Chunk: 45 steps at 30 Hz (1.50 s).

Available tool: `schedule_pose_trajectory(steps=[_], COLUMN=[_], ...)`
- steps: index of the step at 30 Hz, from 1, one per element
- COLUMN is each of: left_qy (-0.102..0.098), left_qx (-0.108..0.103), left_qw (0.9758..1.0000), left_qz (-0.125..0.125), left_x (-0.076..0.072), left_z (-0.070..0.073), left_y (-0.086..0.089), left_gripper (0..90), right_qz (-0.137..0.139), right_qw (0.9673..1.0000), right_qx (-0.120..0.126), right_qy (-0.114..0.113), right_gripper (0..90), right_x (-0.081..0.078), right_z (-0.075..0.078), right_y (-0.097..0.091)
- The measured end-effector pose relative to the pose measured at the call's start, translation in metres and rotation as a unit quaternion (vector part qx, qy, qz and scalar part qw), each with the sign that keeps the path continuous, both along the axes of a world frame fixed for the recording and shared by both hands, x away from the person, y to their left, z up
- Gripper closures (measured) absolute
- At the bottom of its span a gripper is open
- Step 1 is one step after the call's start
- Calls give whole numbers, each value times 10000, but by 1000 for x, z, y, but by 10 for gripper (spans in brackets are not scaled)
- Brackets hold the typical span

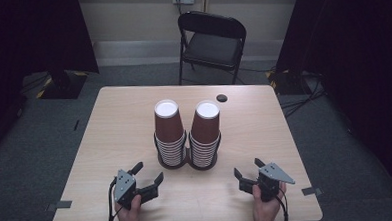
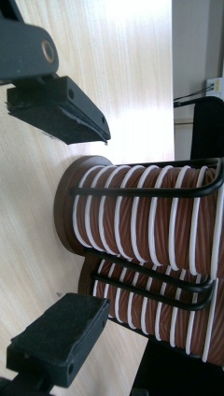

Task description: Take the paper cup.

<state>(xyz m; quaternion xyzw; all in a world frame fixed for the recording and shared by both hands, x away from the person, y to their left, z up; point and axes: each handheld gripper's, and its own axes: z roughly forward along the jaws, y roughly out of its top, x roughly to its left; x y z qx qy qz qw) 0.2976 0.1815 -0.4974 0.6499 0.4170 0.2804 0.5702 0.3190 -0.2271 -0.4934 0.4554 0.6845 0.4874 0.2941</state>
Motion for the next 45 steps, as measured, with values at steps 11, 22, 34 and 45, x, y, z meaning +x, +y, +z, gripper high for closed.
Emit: schedule_pose_trajectory(steps=[11,22,34,45], left_qy=[33,3,-24,-5], left_qx=[-5,-52,-39,-52], left_qw=[10000,10000,10000,10000], left_qz=[-83,-85,-78,-73], left_x=[1,0,0,0], left_z=[0,0,0,0], left_y=[1,2,2,1], left_gripper=[161,161,160,161], right_qz=[19,369,642,921], right_qw=[9997,9987,9965,9934], right_qx=[73,189,209,589], right_qy=[-212,-300,-484,-345], right_gripper=[136,216,301,170], right_x=[-3,-12,-13,-3], right_z=[0,10,30,48], right_y=[7,25,40,44])
